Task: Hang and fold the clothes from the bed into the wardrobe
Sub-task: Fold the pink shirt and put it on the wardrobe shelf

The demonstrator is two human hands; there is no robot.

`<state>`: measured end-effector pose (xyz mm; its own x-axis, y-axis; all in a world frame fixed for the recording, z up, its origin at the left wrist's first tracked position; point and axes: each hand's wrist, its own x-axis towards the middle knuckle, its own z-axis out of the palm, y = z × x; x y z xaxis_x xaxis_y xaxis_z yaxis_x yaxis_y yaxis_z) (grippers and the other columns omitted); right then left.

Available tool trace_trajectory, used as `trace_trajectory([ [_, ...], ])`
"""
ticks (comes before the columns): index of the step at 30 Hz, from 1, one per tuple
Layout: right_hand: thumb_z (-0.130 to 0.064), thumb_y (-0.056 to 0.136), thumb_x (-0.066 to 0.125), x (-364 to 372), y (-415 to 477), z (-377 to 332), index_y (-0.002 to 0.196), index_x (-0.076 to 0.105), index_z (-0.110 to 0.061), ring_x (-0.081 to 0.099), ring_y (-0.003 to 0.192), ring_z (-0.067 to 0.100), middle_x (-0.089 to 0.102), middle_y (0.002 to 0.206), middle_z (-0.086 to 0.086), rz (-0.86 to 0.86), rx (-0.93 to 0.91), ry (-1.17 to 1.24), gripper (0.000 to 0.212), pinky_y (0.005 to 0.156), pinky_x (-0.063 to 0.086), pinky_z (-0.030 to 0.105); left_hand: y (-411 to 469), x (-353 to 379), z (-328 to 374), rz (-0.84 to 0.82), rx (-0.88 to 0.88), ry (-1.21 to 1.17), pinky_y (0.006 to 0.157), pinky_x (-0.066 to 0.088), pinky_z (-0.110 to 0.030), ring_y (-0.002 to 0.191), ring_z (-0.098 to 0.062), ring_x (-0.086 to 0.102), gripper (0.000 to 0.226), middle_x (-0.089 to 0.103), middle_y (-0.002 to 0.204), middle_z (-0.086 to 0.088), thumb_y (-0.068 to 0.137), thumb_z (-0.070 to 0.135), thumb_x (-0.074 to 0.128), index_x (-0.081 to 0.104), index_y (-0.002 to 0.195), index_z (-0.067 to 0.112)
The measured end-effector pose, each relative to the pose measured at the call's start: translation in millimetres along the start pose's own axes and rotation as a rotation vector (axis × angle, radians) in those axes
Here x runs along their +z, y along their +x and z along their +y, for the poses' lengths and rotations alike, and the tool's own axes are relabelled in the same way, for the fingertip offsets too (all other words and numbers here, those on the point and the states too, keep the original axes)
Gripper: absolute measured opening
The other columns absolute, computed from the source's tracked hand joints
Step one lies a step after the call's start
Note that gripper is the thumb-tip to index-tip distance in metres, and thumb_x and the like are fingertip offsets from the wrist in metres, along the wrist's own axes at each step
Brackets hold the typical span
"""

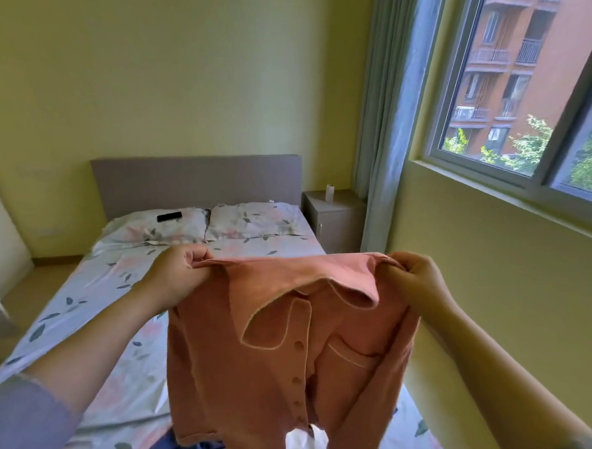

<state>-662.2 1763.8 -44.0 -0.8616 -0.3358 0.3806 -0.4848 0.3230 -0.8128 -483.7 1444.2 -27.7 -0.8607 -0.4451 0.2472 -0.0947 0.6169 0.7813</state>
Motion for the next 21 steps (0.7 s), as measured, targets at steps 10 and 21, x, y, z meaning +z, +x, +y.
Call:
trace_trajectory([
  [10,-0.007,0.086,0.068,-35,-54,18,0.074,0.079,-0.028,0.064,0.075,0.01,0.075,0.076,-0.001,-0.235,0.169,0.169,0.026,0.073,0.053,0.029,-77,16,5,-0.211,-0.113,-0.12,0.066,0.049,-0.024,0.07,-0.011,0.067,0.042,0.074,0.081,-0.005,0.055,0.052,0.081,0.075,0.082,0.02],
  [21,-0.01,0.086,0.07,-76,-173,-19,0.077,0.079,-0.023,0.067,0.074,0.012,0.076,0.08,0.004,-0.301,0.232,0.185,0.018,0.074,0.055,0.03,-199,3,18,-0.158,-0.106,-0.173,0.059,0.045,-0.023,0.058,-0.006,0.061,0.045,0.068,0.065,-0.001,0.063,0.064,0.078,0.075,0.072,0.02],
])
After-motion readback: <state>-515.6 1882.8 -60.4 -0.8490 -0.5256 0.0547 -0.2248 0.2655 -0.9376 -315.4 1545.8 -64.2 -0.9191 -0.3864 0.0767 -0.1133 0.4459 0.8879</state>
